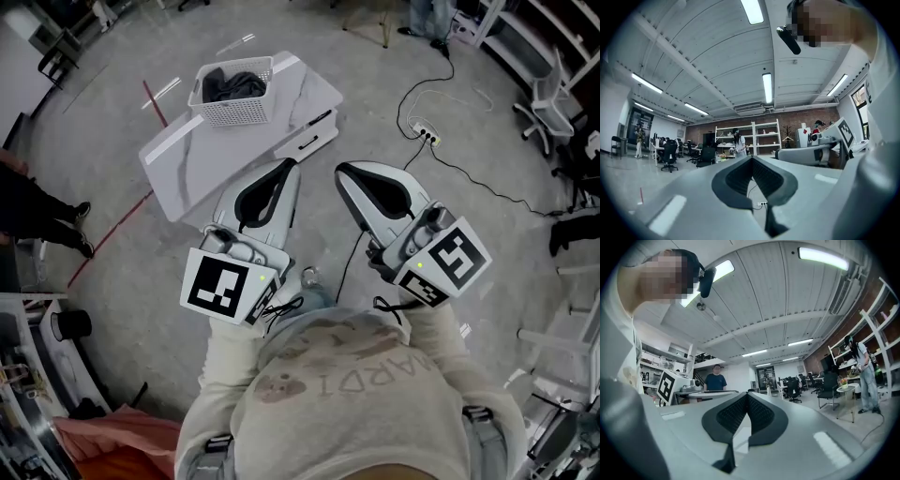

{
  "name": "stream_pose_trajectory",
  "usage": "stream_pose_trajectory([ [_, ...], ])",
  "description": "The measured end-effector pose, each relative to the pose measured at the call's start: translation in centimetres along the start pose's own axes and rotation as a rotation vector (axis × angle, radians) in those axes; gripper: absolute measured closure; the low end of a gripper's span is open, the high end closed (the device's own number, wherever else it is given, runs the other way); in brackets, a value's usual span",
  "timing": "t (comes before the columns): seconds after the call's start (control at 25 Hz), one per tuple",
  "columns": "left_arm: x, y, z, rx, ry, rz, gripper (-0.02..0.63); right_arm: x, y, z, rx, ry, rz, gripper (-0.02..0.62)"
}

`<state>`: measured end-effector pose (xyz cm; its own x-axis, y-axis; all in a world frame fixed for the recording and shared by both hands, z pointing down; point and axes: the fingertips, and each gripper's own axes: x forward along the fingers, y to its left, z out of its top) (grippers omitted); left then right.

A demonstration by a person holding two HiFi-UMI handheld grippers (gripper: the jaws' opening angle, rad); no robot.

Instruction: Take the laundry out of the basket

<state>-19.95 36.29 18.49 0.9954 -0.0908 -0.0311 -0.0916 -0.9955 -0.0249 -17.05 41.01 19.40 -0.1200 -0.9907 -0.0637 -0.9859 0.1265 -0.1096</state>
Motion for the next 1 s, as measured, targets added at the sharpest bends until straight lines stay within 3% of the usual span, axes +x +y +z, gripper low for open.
stream_pose_trajectory([
  [0.32, 2.5, 7.7, -0.4, -0.021, 0.002, 0.008, 0.606, 7.6, -2.9, 0.3, 0.017, -0.006, 0.003, 0.568],
  [0.6, 4.7, 11.4, -1.2, -0.046, -0.010, 0.049, 0.606, 10.6, -5.9, -0.3, 0.006, 0.011, 0.010, 0.568],
  [1.0, 12.8, 18.2, -2.0, -0.031, 0.006, 0.156, 0.606, 18.1, -14.8, 0.2, 0.029, 0.012, 0.138, 0.568],
])
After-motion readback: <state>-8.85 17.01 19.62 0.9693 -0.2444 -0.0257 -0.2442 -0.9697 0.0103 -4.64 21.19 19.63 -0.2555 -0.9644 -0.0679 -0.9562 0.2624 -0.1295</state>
